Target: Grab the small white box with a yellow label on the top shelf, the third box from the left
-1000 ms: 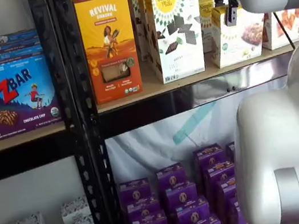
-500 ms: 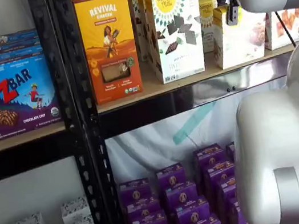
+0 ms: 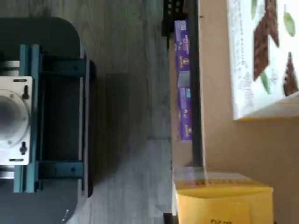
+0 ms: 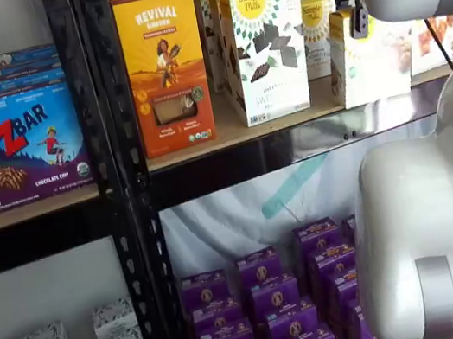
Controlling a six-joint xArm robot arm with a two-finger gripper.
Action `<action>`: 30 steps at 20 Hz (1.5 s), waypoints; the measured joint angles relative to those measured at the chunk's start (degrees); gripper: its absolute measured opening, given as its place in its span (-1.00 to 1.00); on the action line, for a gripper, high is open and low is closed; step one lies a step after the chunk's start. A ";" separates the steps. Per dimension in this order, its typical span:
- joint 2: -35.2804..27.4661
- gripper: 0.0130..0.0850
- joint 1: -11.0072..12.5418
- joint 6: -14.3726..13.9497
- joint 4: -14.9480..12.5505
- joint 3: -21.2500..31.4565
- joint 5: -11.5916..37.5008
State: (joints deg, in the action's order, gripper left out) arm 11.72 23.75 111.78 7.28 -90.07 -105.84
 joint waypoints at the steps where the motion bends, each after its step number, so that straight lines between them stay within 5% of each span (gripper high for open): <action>1: 0.41 -0.33 0.22 0.18 0.02 0.23 -0.69; 10: 3.13 -0.33 3.18 2.46 1.77 1.56 -4.02; 30: 12.23 -0.33 6.06 5.63 -0.05 8.39 -7.36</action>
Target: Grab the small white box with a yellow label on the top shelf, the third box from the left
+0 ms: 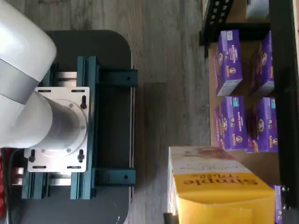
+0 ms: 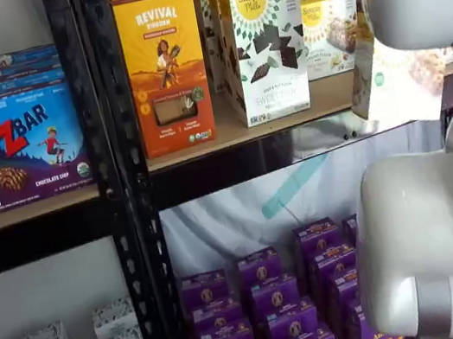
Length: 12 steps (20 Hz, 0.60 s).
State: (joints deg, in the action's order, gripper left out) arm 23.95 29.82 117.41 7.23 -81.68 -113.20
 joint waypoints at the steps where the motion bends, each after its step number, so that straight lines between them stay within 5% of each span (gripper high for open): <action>1: 0.83 -0.33 0.28 0.19 0.18 0.72 0.00; 12: 5.91 -0.33 1.12 1.01 -0.09 4.34 -2.66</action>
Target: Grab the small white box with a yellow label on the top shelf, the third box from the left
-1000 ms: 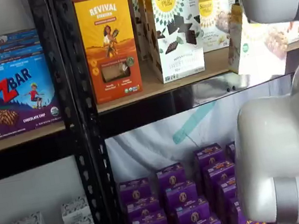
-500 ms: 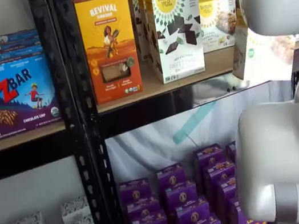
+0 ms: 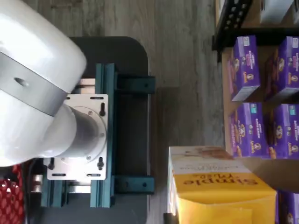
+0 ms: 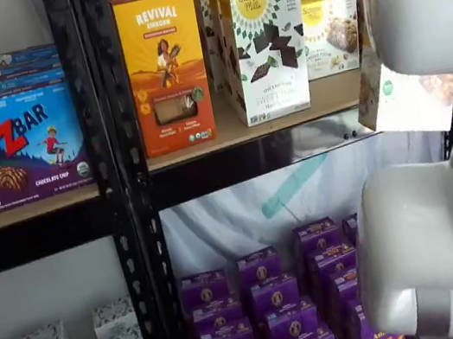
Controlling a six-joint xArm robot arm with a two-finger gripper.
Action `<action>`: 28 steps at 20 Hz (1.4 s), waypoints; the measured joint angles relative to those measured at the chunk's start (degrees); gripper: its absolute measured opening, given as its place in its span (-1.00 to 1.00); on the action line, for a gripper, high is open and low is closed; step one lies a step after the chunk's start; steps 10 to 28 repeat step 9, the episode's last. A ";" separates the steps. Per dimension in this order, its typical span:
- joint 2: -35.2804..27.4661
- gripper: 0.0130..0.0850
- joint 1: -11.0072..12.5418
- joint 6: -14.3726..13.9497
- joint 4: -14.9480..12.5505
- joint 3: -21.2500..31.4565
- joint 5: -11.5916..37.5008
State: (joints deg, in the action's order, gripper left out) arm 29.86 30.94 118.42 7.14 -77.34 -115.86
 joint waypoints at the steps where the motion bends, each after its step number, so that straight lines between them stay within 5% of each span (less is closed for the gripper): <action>1: 0.46 -0.33 -0.11 -0.09 -0.04 0.35 -0.30; 28: 2.63 -0.33 -1.11 -1.60 1.09 1.31 -2.98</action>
